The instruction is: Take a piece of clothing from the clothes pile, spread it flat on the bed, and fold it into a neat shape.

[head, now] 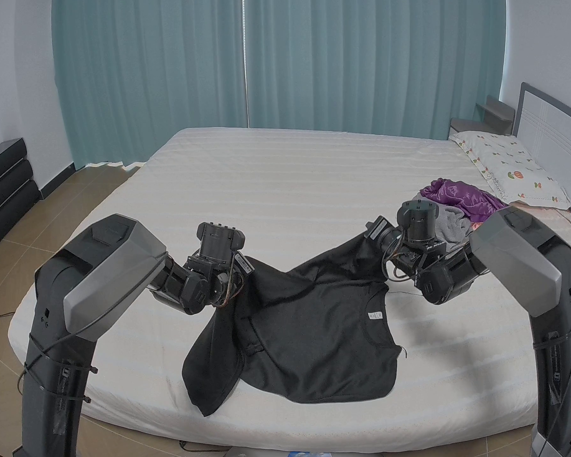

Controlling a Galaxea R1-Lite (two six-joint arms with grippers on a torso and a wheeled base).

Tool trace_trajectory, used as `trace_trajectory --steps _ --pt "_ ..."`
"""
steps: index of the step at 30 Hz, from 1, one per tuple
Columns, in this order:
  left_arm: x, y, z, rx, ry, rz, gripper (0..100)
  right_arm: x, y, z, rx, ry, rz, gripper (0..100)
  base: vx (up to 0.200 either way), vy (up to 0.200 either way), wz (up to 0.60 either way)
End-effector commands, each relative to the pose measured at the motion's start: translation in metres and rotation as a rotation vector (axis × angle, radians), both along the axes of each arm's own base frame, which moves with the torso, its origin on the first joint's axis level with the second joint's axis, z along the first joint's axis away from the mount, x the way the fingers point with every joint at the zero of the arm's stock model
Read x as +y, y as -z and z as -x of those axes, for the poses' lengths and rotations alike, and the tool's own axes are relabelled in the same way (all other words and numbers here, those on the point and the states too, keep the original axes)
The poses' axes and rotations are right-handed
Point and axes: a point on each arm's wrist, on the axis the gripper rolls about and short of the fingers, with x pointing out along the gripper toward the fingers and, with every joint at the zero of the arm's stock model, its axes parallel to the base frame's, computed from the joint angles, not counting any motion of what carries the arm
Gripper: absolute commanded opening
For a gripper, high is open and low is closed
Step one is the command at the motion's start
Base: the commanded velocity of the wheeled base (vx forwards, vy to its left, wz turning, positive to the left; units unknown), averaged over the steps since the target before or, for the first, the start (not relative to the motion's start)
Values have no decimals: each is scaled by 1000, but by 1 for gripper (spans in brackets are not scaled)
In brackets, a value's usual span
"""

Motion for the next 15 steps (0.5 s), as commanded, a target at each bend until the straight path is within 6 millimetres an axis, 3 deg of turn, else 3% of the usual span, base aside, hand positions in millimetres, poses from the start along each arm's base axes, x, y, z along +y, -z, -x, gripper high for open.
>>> trace_trajectory --steps 1,8,9,14,15 --pt "-2 27 -6 45 -11 -4 100 2 53 -2 92 1 32 100 0 0 0" --pt "4 22 -6 51 -32 -19 100 -10 53 -2 105 27 35 100 0 0 0" --pt "10 8 -3 52 -38 -16 100 -17 46 -4 93 57 33 100 0 0 0" --pt "17 -10 5 91 0 3 100 -28 37 -1 96 97 4 100 0 0 0" --pt "26 -21 3 68 -18 13 100 -30 33 4 103 107 -15 100 0 0 0"
